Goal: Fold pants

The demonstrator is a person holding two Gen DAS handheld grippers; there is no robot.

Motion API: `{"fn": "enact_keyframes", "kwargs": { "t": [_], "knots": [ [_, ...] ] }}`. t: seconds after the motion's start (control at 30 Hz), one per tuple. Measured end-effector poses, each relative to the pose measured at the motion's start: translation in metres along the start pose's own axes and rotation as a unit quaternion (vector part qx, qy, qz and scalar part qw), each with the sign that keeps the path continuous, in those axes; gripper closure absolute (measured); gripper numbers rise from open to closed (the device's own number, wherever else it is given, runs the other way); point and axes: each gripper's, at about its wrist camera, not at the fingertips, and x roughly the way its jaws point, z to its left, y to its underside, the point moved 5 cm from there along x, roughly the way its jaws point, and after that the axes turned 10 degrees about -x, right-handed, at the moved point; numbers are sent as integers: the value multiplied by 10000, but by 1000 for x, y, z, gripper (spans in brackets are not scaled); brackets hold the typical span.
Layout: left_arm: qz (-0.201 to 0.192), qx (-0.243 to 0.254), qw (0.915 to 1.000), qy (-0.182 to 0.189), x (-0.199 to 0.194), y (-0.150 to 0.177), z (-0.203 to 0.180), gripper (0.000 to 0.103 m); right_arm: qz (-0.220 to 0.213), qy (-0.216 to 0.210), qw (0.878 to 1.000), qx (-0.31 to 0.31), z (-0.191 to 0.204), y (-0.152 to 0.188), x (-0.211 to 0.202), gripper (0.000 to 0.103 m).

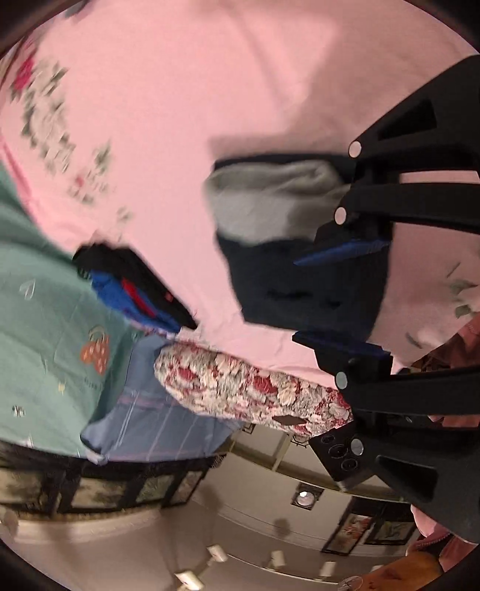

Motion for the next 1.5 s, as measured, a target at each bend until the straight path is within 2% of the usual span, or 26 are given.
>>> {"fn": "enact_keyframes", "kwargs": {
  "t": [0.1,0.13,0.2,0.23,0.3,0.37,0.47,0.57,0.6,0.7,0.8,0.83,0.9,0.97,1.03,1.07,1.1,1.13,1.17,1.23,1.33,1.4,1.47,1.5],
  "knots": [
    [22,157,9997,189,27,-3,-17,2,77,-25,9999,-73,-8,-17,15,63],
    [165,140,9997,86,42,-1,-16,2,159,-32,9999,-31,-16,-21,19,63],
    [564,-36,9984,-49,70,11,-8,2,392,245,9988,126,-40,-24,28,66],
    [530,8,9985,-104,71,12,-8,2,448,351,9981,226,-50,-24,31,68],
    [489,206,9985,-105,66,14,-15,2,477,290,9972,498,-66,-20,32,83],
    [506,277,9982,-188,67,18,-16,2,395,207,9976,533,-71,-17,28,88],
    [484,395,9976,-314,69,19,-19,2,385,231,9975,540,-70,-15,26,88],
    [474,425,9973,-355,68,20,-18,2,315,476,9977,360,-53,-17,16,83],
    [474,423,9974,-354,66,20,-18,2,245,502,9983,187,-41,-17,10,76],
    [479,424,9973,-366,67,20,-17,2,179,291,9993,-148,-17,-13,-2,66],
    [472,418,9974,-345,66,21,-17,2,366,98,9992,-93,-12,5,-6,64],
    [473,408,9975,-321,65,20,-17,2,452,163,9988,-34,-16,13,-6,64],
    [515,380,9976,-268,66,21,-15,2,765,653,9948,137,-40,38,-5,66],
    [510,394,9976,-241,65,20,-16,2,603,271,9968,440,-51,49,-16,71],
    [477,387,9978,-251,63,21,-16,2,575,246,9962,611,-55,52,-24,71],
    [452,370,9980,-237,62,20,-16,2,523,470,9954,649,-56,52,-36,66],
    [416,322,9985,-171,58,20,-16,2,479,870,9937,521,-54,51,-44,58],
    [401,277,9987,-118,56,20,-16,2,428,1338,9895,330,-51,50,-53,58],
    [395,249,9989,-83,54,21,-16,2,387,1445,9885,211,-44,50,-56,58],
    [401,240,9989,-64,50,24,-16,2,296,1037,9941,134,-27,52,-56,58],
    [421,330,9985,-75,48,28,-17,2,143,681,9972,-275,4,51,-51,58],
    [434,361,9984,-53,44,29,-17,2,148,418,9980,-443,18,50,-38,51],
    [443,380,9983,-18,32,29,-14,2,376,676,9965,-314,7,54,-22,51],
    [418,355,9985,-41,24,28,-11,2,676,1102,9915,-125,-10,61,-13,51]
  ]
}}
